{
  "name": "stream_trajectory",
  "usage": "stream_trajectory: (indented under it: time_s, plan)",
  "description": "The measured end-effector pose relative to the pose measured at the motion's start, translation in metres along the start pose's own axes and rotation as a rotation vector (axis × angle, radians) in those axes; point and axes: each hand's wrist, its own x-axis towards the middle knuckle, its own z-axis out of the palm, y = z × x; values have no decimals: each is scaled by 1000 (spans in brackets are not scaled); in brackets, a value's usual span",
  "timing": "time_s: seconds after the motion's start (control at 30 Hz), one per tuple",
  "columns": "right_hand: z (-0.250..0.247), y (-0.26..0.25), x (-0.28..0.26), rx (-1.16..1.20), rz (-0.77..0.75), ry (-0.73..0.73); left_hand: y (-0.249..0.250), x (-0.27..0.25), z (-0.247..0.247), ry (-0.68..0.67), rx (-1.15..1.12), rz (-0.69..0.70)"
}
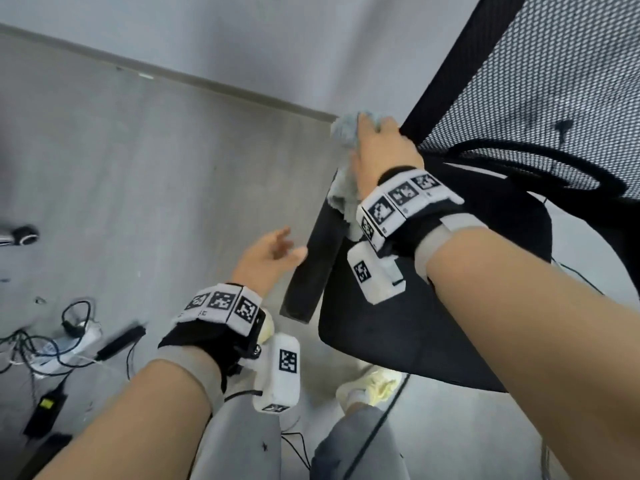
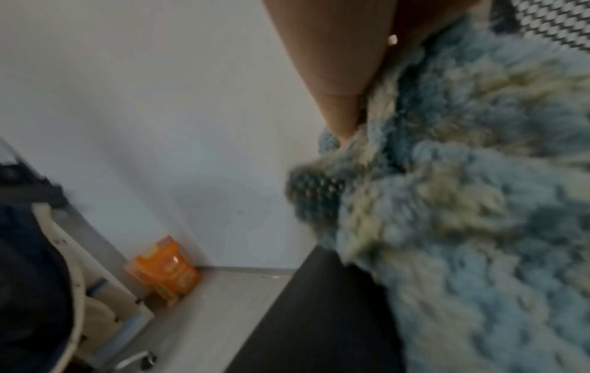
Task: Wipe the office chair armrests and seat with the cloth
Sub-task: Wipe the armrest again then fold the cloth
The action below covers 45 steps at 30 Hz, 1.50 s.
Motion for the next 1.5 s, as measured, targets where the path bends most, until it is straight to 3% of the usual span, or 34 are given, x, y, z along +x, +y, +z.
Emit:
stream_trajectory:
  time_s: [0.1,0.17,0.33,0.5,0.67,0.93,1.13,1.37,1.5]
  plan:
    - [4,-7,29,-15,127,15,-15,0,2,-301,159,-143]
    - [8,-7,39,24,215,57,-14,-2,0,-319,137,-186]
    - [5,-11,42,-64,212,-103,-5,4,-3,-276,-24,-297]
    - [17,6,20,28,74,-1,-19,8,-2,-245,-280,-449]
    - [35,14,-24,176,-89,-2,-21,2,1,-243,-375,-428]
    - [53,5,-91,206,-323,-159,-27,-5,6,-211,-392,-477]
    - [62,12,-123,366,-494,-301,-25,-13,15,-76,-590,-357]
    - [48,82,-155,509,-235,-204,-30,-14,-2,332,-836,-260]
    - [38,143,-170,563,-44,-95,-37,-18,9,571,-647,-276]
